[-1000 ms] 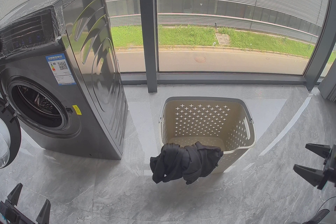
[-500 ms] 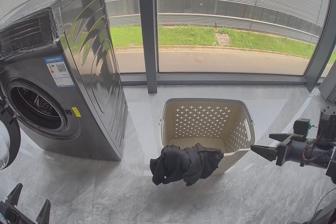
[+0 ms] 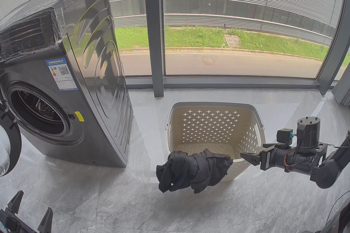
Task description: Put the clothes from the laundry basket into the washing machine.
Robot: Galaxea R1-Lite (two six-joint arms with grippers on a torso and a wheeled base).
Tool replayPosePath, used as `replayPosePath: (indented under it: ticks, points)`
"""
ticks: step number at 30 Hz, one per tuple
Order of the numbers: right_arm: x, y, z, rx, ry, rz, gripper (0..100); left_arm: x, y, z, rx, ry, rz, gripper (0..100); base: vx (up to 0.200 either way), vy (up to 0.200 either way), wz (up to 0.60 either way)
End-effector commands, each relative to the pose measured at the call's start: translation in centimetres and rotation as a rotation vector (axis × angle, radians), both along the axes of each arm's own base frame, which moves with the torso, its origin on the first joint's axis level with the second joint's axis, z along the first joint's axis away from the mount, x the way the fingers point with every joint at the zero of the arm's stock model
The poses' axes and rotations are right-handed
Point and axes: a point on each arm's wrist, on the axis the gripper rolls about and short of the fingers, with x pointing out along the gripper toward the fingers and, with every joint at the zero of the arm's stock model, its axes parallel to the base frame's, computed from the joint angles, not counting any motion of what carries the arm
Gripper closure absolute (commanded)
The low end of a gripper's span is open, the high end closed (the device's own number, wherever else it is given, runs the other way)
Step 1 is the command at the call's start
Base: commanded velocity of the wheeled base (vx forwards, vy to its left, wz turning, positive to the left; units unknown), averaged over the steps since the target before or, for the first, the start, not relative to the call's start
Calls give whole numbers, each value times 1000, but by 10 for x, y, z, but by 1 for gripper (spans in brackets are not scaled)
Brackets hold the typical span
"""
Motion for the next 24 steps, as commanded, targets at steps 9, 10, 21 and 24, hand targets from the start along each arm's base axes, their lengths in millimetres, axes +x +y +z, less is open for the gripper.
replayPosePath:
  ticks: [9,10,21,24]
  points:
    - [43,24,-53,-46,91,-18,0,0,0,-5,7,1,1,0,0,0,0]
    - [46,27,-57,-51,89,-20,0,0,0,-5,7,1,0,0,0,0,0]
    - [77,42,-95,-50,58,-35,0,0,0,-5,7,1,0,0,0,0,0]
    - [82,45,-99,-49,56,-32,0,0,0,-5,7,1,0,0,0,0,0]
